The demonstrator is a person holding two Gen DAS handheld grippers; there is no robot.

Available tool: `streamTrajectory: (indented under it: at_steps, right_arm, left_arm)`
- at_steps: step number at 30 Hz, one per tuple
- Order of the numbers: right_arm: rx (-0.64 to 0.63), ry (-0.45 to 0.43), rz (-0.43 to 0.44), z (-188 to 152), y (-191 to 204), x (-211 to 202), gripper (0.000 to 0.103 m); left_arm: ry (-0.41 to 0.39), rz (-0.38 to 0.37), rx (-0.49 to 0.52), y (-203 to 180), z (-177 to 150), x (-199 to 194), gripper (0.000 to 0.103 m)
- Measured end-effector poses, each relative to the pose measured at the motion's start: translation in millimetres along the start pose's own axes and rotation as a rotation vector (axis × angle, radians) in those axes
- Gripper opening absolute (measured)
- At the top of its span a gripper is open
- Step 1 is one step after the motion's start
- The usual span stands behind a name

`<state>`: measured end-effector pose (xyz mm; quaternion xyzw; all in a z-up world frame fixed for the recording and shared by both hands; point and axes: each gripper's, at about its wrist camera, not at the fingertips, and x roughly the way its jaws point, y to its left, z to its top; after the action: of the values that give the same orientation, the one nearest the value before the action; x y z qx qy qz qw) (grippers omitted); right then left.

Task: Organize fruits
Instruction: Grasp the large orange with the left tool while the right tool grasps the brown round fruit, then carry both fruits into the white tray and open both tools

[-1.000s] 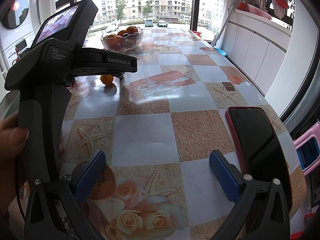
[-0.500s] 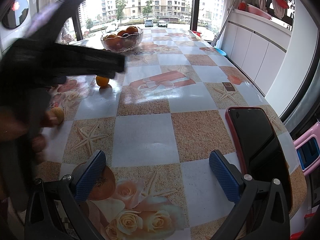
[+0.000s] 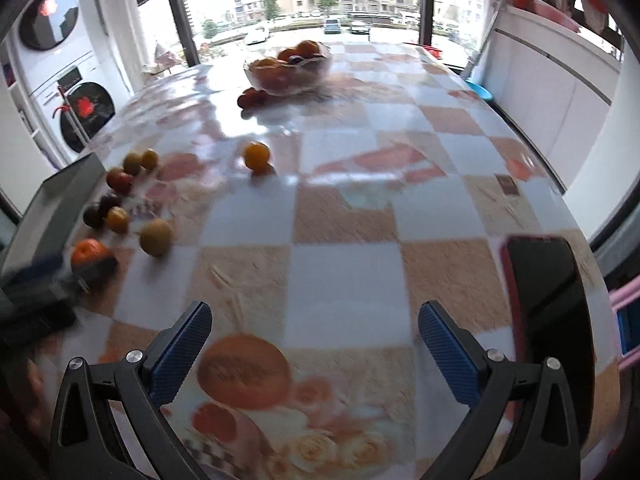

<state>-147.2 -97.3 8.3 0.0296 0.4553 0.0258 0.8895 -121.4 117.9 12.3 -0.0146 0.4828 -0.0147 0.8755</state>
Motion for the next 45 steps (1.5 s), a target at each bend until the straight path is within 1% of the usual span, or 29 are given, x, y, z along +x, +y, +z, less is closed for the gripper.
streamTrajectory:
  at_steps: [3,4,6,9,13,15,17,18,19,20,21,24,25,26,27,28,29,30,31,32,35,37,41,44,45]
  right_arm:
    - [-0.008,0.009,0.019,16.6,4.4,7.5,0.103]
    - [-0.006,0.015,0.032,21.7,4.9,10.7,0.103]
    - [-0.001,0.029,0.072,30.3,9.0,16.7,0.103]
    - [-0.01,0.047,0.139,38.7,21.0,24.8,0.103]
    - [-0.057,0.061,0.238,44.3,48.2,32.1,0.103]
    - [-0.092,0.078,0.25,46.3,62.2,37.2,0.101]
    - [-0.117,0.11,0.252,46.3,72.6,43.0,0.087]
    - [-0.141,0.102,0.23,46.7,78.1,43.1,0.082]
    - [-0.167,0.109,0.222,46.8,83.7,43.9,0.06]
    - [-0.187,0.11,0.22,47.0,87.3,43.8,0.032]
    - [-0.189,0.122,0.226,46.2,88.2,44.2,0.029]
    - [-0.132,0.112,0.233,42.7,73.8,40.8,0.028]
    - [-0.113,0.114,0.24,41.5,67.7,38.6,0.028]
    - [-0.098,0.117,0.245,40.2,62.6,37.2,0.028]
    - [-0.087,0.12,0.243,38.9,56.7,34.7,0.028]
    - [-0.084,0.12,0.234,37.4,51.5,31.7,0.028]
    - [-0.083,0.119,0.228,37.2,47.7,28.7,0.028]
    - [-0.081,0.118,0.223,36.5,44.3,25.2,0.028]
    - [-0.078,0.116,0.221,36.0,41.7,22.3,0.028]
    - [-0.075,0.114,0.22,36.4,40.0,19.2,0.028]
    - [-0.082,0.102,0.219,38.1,42.1,10.8,0.028]
    - [-0.091,0.092,0.231,39.8,48.1,4.5,0.028]
    - [-0.112,0.082,0.265,45.9,70.1,-3.1,0.028]
    - [-0.137,0.075,0.302,51.8,93.9,-9.4,0.028]
    - [-0.147,0.075,0.319,53.5,103.7,-11.2,0.028]
  left_arm:
    - [0.014,0.025,0.008,-1.8,-4.1,10.0,0.103]
    - [-0.003,0.029,0.015,-5.5,-4.3,9.7,0.103]
    - [-0.014,0.029,0.0,-4.9,-5.2,10.2,0.103]
    - [-0.031,0.028,0.005,-3.8,-7.7,9.1,0.103]
    - [0.014,0.024,0.016,-0.7,-1.9,10.3,0.103]
    - [0.018,0.027,0.018,-0.1,-1.5,10.0,0.103]
    - [0.013,0.03,0.017,1.5,-3.0,9.4,0.103]
    - [0.01,0.034,0.017,2.5,-4.1,8.7,0.103]
    - [0.007,0.038,0.018,3.1,-5.0,7.9,0.103]
    - [0.004,0.043,0.02,3.2,-5.3,7.2,0.103]
    - [-0.001,0.05,0.023,2.9,-5.4,6.5,0.103]
    - [-0.023,0.05,0.027,1.2,-3.4,2.6,0.103]
    - [-0.032,0.047,0.027,0.3,-2.4,1.4,0.097]
    - [-0.037,0.046,0.03,-1.6,-0.5,0.8,0.084]
    - [-0.029,0.046,0.034,-2.9,0.8,2.2,0.078]
    - [-0.012,0.042,0.033,-4.2,2.2,5.3,0.07]
    - [-0.016,0.024,0.009,-2.4,2.9,5.3,0.064]
    - [-0.015,0.024,-0.003,-1.4,3.4,5.2,0.061]
    - [-0.021,0.022,-0.004,-1.7,3.5,4.4,0.046]
    - [-0.028,0.009,0.004,-2.1,3.4,2.7,0.04]
    - [-0.013,-0.055,-0.022,2.7,1.5,-3.1,0.04]
    - [-0.032,-0.069,-0.03,7.3,-0.4,-15.2,0.04]
    - [-0.107,-0.055,-0.024,24.3,1.2,-46.9,0.04]
    - [-0.149,-0.012,-0.053,51.6,4.0,-65.2,0.04]
    - [-0.161,0.016,-0.071,65.4,3.9,-70.2,0.04]
